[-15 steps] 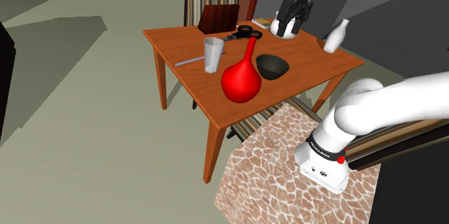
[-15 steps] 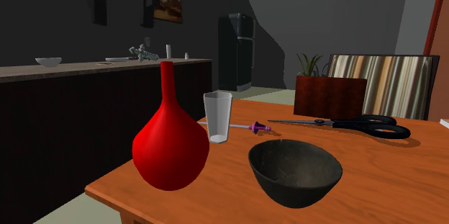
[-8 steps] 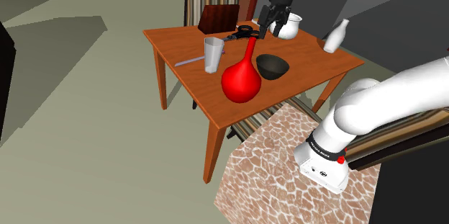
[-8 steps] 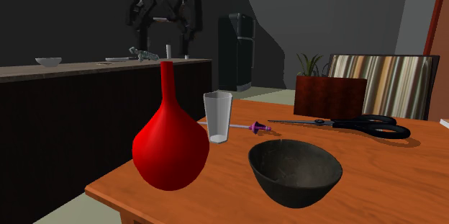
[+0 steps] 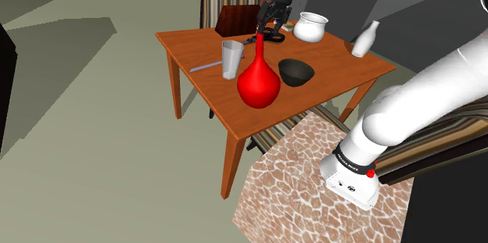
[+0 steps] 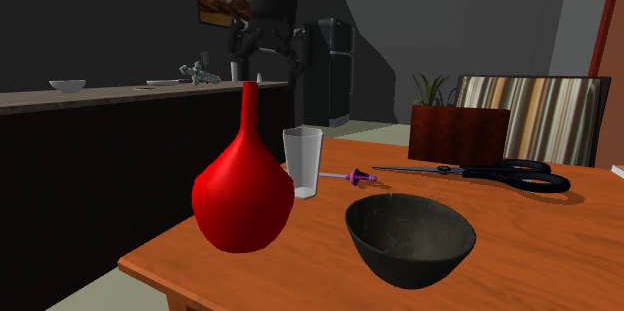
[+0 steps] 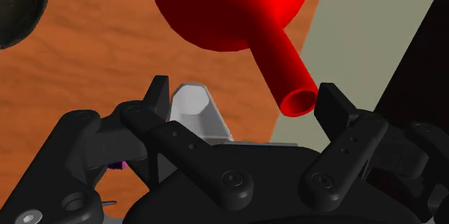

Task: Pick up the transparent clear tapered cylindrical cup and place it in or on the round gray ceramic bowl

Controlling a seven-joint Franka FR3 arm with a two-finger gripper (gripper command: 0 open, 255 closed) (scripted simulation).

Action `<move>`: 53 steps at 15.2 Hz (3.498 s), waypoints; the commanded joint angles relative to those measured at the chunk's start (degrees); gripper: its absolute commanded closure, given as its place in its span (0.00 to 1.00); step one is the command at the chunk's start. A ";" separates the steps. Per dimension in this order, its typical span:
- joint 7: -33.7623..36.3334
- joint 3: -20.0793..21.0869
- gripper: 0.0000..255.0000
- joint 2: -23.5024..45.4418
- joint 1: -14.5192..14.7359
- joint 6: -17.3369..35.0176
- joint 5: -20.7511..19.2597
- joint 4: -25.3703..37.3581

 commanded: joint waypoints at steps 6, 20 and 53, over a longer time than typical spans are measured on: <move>-4.03 -0.37 0.00 15.77 -1.76 2.96 -3.14 8.31; -8.52 -0.84 0.00 38.45 -3.18 7.69 -0.63 27.00; -7.65 -0.89 1.00 36.93 -3.08 2.64 -1.03 30.59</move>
